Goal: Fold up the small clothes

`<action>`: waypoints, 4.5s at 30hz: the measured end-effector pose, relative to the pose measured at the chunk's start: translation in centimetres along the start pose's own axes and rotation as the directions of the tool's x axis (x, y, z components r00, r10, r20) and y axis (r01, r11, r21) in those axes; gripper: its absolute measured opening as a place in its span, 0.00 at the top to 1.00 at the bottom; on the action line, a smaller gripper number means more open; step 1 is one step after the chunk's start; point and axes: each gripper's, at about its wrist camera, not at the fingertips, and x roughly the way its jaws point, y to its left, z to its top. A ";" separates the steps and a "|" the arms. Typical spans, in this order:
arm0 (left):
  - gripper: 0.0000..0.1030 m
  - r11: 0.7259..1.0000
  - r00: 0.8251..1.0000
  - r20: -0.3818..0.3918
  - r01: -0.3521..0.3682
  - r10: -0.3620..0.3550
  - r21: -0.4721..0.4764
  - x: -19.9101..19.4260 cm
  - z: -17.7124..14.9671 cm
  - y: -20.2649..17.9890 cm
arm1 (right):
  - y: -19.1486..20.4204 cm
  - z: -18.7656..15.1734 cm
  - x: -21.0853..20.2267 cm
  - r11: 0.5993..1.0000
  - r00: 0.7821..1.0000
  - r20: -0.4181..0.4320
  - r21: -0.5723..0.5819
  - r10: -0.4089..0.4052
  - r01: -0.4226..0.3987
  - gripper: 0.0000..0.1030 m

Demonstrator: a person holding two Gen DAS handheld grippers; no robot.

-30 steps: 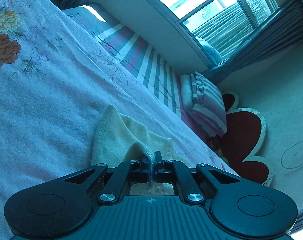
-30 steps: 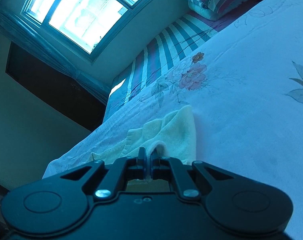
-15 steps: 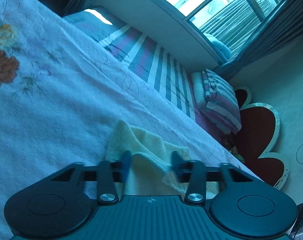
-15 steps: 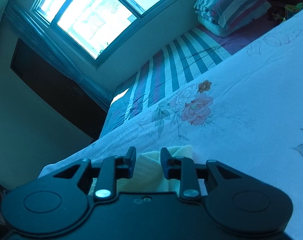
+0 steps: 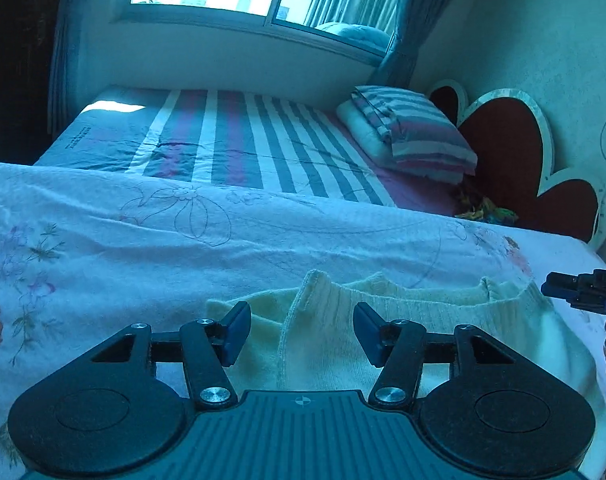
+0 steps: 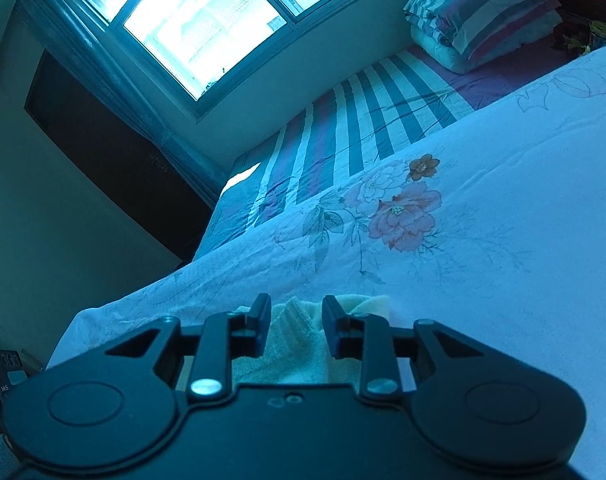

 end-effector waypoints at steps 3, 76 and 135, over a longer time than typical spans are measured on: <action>0.45 0.999 0.999 -0.020 0.037 -0.037 -0.002 0.7 0.9 0.2 | 0.0 0.0 1.0 1.000 1.000 -0.029 -0.029 -0.003 0.002 0.71; 0.51 0.992 0.992 0.123 0.011 -0.027 0.126 -0.1 -3.8 -14.4 | 14.8 -7.7 4.8 0.872 0.997 -0.017 -0.485 -0.081 0.062 0.76; 0.49 0.991 0.991 0.047 -0.129 0.128 0.018 -11.1 -12.6 -13.4 | 13.6 -15.4 -7.3 0.877 0.975 0.045 -0.429 -0.219 0.217 0.91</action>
